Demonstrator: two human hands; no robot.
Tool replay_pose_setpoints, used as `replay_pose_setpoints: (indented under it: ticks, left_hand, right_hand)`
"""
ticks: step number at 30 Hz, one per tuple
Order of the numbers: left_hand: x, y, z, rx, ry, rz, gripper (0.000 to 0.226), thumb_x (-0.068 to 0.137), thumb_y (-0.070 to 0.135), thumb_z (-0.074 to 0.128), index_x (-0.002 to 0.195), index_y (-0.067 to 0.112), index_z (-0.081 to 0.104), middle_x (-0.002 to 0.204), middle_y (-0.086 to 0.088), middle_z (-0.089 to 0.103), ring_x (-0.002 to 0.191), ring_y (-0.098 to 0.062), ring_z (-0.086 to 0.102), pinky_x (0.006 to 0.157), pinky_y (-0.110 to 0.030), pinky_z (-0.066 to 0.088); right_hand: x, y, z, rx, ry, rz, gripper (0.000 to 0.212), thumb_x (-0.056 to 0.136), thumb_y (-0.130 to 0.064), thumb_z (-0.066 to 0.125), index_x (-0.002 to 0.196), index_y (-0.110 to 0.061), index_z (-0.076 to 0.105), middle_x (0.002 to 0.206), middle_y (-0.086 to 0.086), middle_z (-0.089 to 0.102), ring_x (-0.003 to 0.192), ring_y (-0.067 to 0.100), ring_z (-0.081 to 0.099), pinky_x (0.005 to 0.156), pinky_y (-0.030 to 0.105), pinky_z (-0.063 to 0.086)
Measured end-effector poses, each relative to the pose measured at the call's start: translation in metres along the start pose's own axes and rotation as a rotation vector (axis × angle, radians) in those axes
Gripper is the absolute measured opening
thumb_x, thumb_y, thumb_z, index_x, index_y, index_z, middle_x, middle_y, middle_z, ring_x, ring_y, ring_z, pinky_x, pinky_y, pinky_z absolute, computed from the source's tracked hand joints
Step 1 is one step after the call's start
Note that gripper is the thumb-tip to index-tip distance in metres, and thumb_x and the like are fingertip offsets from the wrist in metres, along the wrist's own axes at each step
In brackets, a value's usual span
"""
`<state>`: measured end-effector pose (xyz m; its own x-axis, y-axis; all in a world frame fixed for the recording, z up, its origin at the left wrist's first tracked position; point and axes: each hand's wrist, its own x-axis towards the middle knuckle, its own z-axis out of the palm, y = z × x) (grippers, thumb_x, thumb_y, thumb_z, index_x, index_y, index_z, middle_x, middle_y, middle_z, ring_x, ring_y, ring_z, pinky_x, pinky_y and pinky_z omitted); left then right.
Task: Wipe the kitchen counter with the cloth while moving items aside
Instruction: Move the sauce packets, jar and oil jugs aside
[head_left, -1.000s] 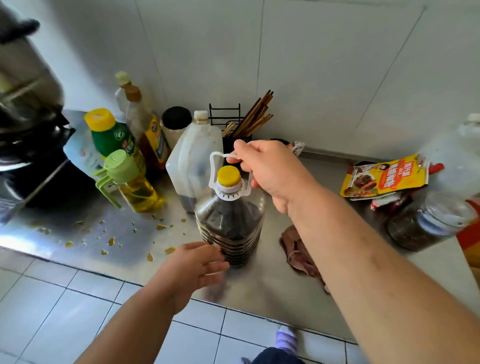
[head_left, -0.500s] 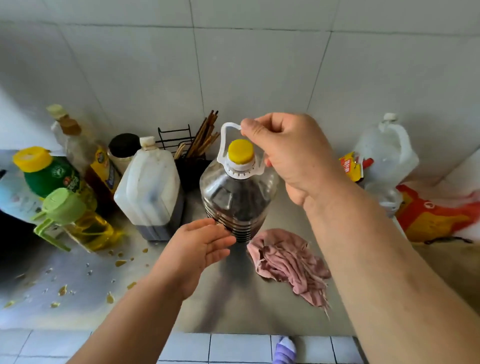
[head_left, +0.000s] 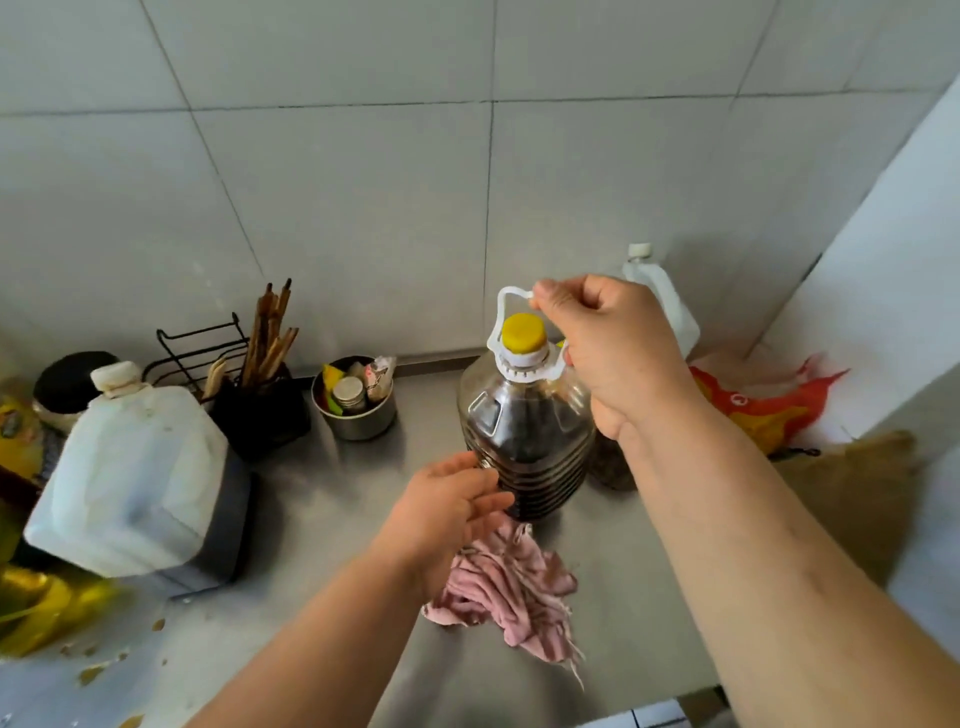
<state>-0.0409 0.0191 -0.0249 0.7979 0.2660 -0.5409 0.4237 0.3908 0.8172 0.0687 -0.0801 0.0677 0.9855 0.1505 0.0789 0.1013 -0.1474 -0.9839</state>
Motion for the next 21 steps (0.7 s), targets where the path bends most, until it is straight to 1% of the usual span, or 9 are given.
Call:
replay_pose_setpoints:
  ticks: [2, 3, 6, 8, 10, 12, 14, 18, 21]
  left_hand:
    - [0.01, 0.0, 0.01, 0.007, -0.007, -0.023, 0.019, 0.092, -0.002, 0.049, 0.09, 0.013, 0.06, 0.094, -0.015, 0.07, 0.096, -0.031, 0.064, 0.092, -0.043, 0.049]
    - [0.014, 0.0, 0.013, 0.013, -0.006, -0.033, 0.018, 0.092, -0.001, 0.049, 0.093, 0.014, 0.058, 0.098, -0.016, 0.069, 0.097, -0.031, 0.065, 0.092, -0.043, 0.05]
    - [0.026, -0.002, 0.02, 0.041, -0.011, -0.046, 0.017, 0.092, 0.001, 0.05, 0.098, 0.016, 0.057, 0.105, -0.015, 0.068, 0.099, -0.029, 0.066, 0.087, -0.039, 0.051]
    - [0.033, -0.002, 0.023, 0.062, -0.008, -0.054, 0.018, 0.092, 0.002, 0.051, 0.095, 0.018, 0.058, 0.103, -0.013, 0.069, 0.098, -0.028, 0.066, 0.087, -0.039, 0.051]
    - [0.039, -0.003, 0.023, 0.078, 0.007, -0.055, 0.015, 0.092, 0.003, 0.052, 0.101, 0.012, 0.058, 0.105, -0.013, 0.068, 0.099, -0.028, 0.066, 0.088, -0.042, 0.05]
    - [0.045, -0.002, 0.023, 0.093, 0.016, -0.062, 0.028, 0.091, 0.005, 0.054, 0.118, 0.01, 0.052, 0.111, -0.015, 0.066, 0.1, -0.027, 0.066, 0.086, -0.041, 0.05]
    - [0.048, 0.0, 0.022, 0.113, 0.012, -0.064, 0.034, 0.089, 0.007, 0.057, 0.123, 0.008, 0.052, 0.113, -0.015, 0.067, 0.1, -0.026, 0.066, 0.085, -0.04, 0.049]
    - [0.054, 0.002, 0.021, 0.206, 0.031, -0.051, 0.032, 0.087, 0.014, 0.062, 0.118, 0.016, 0.061, 0.106, -0.01, 0.068, 0.1, -0.024, 0.064, 0.09, -0.044, 0.051]
    - [0.061, 0.002, 0.023, 0.269, 0.067, -0.02, 0.018, 0.086, 0.014, 0.06, 0.098, 0.025, 0.066, 0.092, -0.006, 0.064, 0.088, -0.02, 0.059, 0.083, -0.043, 0.054]
  right_hand:
    - [0.009, 0.009, -0.009, -0.005, 0.023, 0.032, 0.021, 0.088, -0.029, 0.066, 0.08, -0.011, 0.069, 0.082, 0.005, 0.072, 0.07, 0.009, 0.062, 0.067, 0.029, 0.052]
    - [0.013, 0.013, -0.012, -0.007, 0.03, 0.042, 0.021, 0.088, -0.029, 0.066, 0.082, -0.01, 0.069, 0.083, 0.006, 0.073, 0.07, 0.01, 0.062, 0.066, 0.029, 0.052]
    - [0.023, 0.022, -0.019, -0.03, 0.05, 0.049, 0.021, 0.088, -0.032, 0.066, 0.083, -0.012, 0.07, 0.078, 0.0, 0.072, 0.061, 0.003, 0.059, 0.055, 0.014, 0.048]
    - [0.03, 0.027, -0.02, -0.04, 0.054, 0.059, 0.022, 0.088, -0.033, 0.066, 0.083, -0.012, 0.071, 0.076, -0.001, 0.071, 0.06, 0.003, 0.058, 0.05, 0.01, 0.045]
    - [0.034, 0.031, -0.018, -0.034, 0.046, 0.087, 0.022, 0.088, -0.032, 0.066, 0.084, -0.01, 0.071, 0.072, -0.003, 0.068, 0.055, 0.0, 0.055, 0.048, 0.011, 0.043]
    - [0.039, 0.037, -0.016, -0.056, 0.044, 0.116, 0.022, 0.088, -0.033, 0.065, 0.083, -0.012, 0.071, 0.064, -0.008, 0.063, 0.051, -0.002, 0.051, 0.052, 0.015, 0.041]
    - [0.042, 0.044, -0.015, -0.076, 0.042, 0.136, 0.022, 0.088, -0.033, 0.065, 0.081, -0.013, 0.07, 0.058, -0.01, 0.057, 0.052, 0.001, 0.049, 0.057, 0.019, 0.04]
    - [0.046, 0.05, -0.021, -0.012, 0.054, 0.171, 0.02, 0.088, -0.029, 0.065, 0.075, -0.014, 0.067, 0.05, -0.013, 0.054, 0.04, -0.003, 0.046, 0.044, 0.009, 0.038]
    - [0.045, 0.055, -0.027, 0.031, 0.044, 0.176, 0.022, 0.089, -0.027, 0.063, 0.069, -0.017, 0.067, 0.045, -0.017, 0.056, 0.037, -0.003, 0.046, 0.041, 0.008, 0.036]
